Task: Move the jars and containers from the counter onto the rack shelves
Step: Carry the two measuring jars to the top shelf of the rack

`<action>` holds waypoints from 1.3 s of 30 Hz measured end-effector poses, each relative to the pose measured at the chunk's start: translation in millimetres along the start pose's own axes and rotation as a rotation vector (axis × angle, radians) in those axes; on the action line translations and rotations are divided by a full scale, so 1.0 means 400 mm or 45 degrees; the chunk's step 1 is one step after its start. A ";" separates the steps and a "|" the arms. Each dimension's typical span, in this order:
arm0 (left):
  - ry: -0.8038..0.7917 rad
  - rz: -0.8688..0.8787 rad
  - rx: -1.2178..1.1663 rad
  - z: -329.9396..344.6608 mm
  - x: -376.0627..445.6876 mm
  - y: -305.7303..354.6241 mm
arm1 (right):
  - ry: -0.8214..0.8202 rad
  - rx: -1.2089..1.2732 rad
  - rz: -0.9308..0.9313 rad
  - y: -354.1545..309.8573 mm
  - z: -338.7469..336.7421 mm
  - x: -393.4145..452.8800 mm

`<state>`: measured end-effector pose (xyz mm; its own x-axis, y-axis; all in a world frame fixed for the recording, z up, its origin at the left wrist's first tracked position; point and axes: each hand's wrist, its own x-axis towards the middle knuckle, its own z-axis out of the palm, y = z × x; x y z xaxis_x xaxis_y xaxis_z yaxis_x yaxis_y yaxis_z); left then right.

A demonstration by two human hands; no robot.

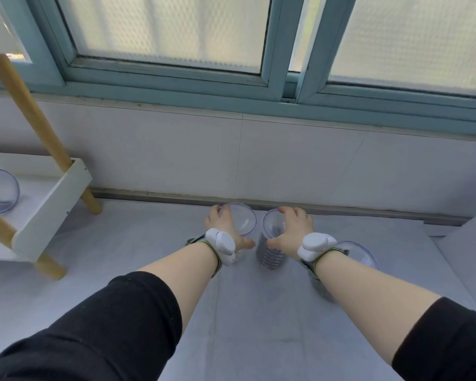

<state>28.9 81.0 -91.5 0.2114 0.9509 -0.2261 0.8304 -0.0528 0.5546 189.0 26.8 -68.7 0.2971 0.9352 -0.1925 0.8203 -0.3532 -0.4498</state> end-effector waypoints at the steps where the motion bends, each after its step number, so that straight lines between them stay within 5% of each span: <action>1: 0.020 -0.018 0.015 0.000 0.004 0.000 | 0.008 -0.001 -0.010 -0.004 -0.003 0.000; 15: 0.225 -0.109 -0.033 -0.159 -0.058 -0.057 | 0.047 0.028 -0.200 -0.125 -0.036 -0.050; 39: 0.870 -0.012 -0.131 -0.967 -0.661 -0.352 | 0.286 0.537 -1.008 -0.924 -0.202 -0.450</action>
<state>-343.4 -45.1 200.1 -0.1959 0.9318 0.3056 0.7701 -0.0467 0.6362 -128.3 -9.0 202.7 -0.1505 0.8746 0.4609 0.5920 0.4531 -0.6665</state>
